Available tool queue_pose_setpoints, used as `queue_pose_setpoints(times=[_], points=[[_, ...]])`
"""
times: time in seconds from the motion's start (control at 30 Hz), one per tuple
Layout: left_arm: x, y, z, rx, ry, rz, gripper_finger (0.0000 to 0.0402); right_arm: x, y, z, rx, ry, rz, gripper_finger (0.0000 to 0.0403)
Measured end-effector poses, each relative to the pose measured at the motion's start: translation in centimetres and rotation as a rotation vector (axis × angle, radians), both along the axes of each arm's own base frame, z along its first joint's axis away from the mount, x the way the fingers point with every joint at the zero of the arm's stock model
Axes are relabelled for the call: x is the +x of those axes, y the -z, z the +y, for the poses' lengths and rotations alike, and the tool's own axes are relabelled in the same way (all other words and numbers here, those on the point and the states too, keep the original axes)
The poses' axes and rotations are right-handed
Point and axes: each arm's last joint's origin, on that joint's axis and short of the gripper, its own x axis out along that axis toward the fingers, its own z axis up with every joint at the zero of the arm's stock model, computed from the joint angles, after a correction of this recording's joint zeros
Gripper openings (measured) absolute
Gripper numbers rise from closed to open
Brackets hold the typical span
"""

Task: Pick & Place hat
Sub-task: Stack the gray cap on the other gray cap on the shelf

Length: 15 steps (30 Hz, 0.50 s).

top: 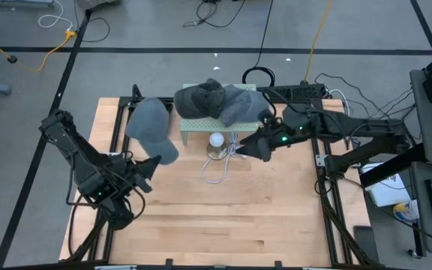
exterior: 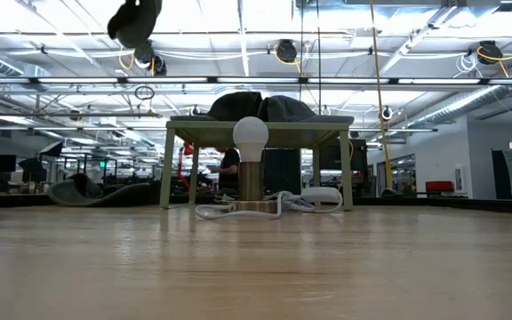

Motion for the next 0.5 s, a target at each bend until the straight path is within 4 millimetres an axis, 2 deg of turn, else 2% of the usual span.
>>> queue_pose_setpoints(times=[0.13,0.27,0.4,0.5], points=[[0.2,0.0,0.1,0.036,-0.009,0.033,0.0008,1.6,1.7,0.2,0.096,-0.01,-0.149,0.0314],[0.3,-0.4,0.6,0.056,-0.029,0.053,0.0008,2.4,3.8,0.0,0.187,-0.034,-0.225,0.0311],[0.7,-1.5,0.7,0.07,-0.045,0.067,0.0008,2.4,5.3,-0.7,0.261,-0.049,-0.253,0.0309],[1.3,-3.0,0.9,0.086,-0.06,0.094,0.0008,1.9,5.6,-1.5,0.293,-0.04,-0.296,0.0309]])
